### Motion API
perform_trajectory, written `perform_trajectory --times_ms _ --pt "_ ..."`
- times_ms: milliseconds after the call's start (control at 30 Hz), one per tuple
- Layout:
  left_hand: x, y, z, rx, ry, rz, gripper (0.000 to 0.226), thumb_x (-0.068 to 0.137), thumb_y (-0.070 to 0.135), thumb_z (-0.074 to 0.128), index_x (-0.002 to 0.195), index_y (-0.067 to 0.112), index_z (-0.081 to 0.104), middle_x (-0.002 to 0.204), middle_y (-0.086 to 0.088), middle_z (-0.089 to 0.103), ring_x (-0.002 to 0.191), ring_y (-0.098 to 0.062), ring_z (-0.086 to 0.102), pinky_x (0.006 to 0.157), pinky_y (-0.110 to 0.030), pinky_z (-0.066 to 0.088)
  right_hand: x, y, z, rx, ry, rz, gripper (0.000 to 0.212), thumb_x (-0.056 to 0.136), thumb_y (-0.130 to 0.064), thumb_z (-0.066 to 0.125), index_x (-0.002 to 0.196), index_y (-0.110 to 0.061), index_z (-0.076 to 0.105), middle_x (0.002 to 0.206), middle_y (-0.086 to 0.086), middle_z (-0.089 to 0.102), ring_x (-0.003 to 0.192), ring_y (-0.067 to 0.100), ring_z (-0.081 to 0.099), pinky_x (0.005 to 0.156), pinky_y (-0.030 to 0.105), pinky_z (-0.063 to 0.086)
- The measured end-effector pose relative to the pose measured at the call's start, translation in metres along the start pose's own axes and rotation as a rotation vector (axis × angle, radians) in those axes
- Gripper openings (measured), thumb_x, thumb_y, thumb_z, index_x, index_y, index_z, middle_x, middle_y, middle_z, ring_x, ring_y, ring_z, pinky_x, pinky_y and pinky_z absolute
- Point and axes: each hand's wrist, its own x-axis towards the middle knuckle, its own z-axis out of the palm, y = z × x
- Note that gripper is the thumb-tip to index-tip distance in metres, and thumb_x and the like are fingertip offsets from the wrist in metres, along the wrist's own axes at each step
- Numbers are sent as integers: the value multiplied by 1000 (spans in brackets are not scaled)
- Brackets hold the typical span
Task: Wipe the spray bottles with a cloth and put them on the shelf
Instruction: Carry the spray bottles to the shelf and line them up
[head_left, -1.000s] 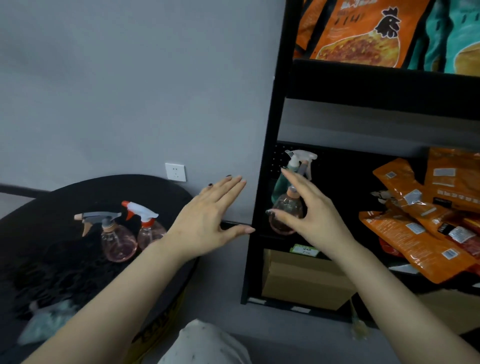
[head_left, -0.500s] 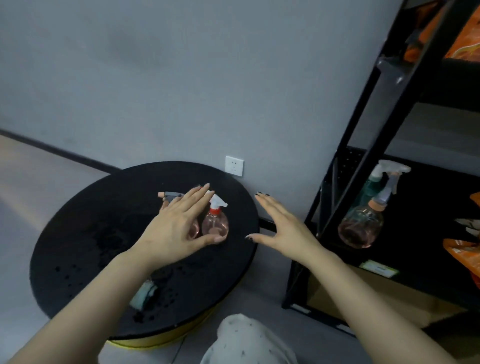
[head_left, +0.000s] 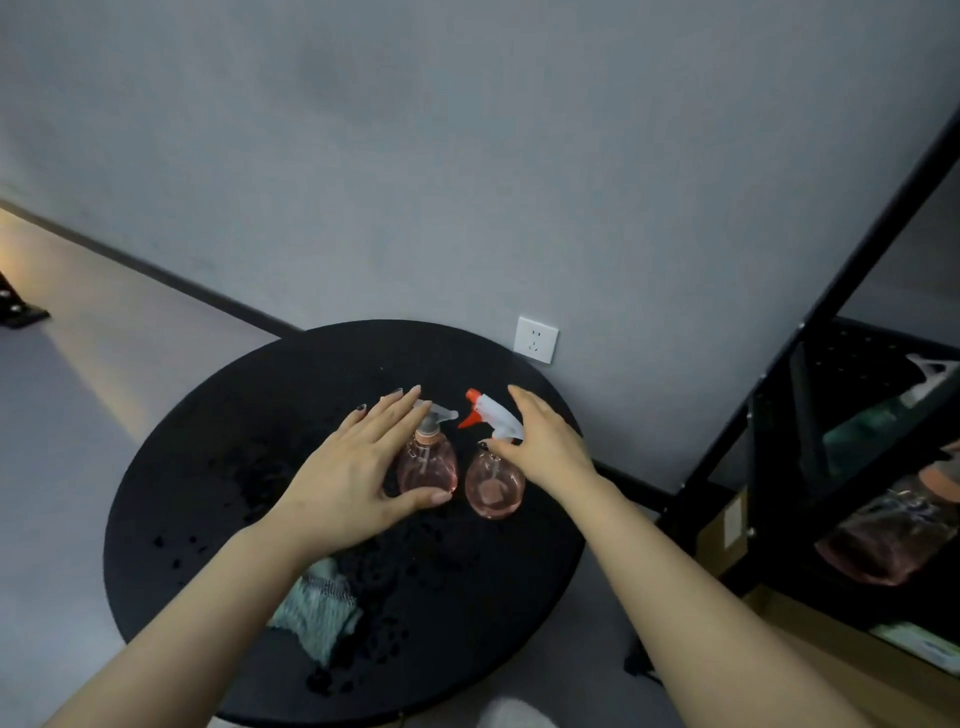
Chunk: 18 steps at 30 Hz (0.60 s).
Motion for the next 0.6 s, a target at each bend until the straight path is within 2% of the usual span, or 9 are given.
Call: perform_trajectory --times_ms 167,300,367,600 --pt "7 -5 8 5 -18 -5 98 70 83 24 149 27 10 154 14 1 142 -1 -5 114 -25 -3 11 3 17 2 20 48 69 90 -35 59 147 -23 22 148 1 36 129 21 43 98 37 42" --pt "11 -2 13 8 -19 5 98 69 86 21 147 28 9 153 15 1 141 -1 -5 113 -25 -3 14 4 23 -20 82 28 45 93 -26 56 135 -18 43 128 5 57 111 21 58 87 32 49" --pt "12 0 14 9 -25 14 99 69 87 20 148 27 12 154 13 3 143 -3 -1 115 -27 0 14 3 23 -11 84 46 37 93 -25 56 128 -16 48 120 7 61 104 21 60 83 32 51" --pt "20 22 5 41 -47 50 100 67 86 20 148 29 9 154 15 -1 142 -1 -5 117 -30 -1 -12 7 11 58 114 60 45 92 -28 58 134 -18 47 121 8 61 106 21 60 85 31 50"
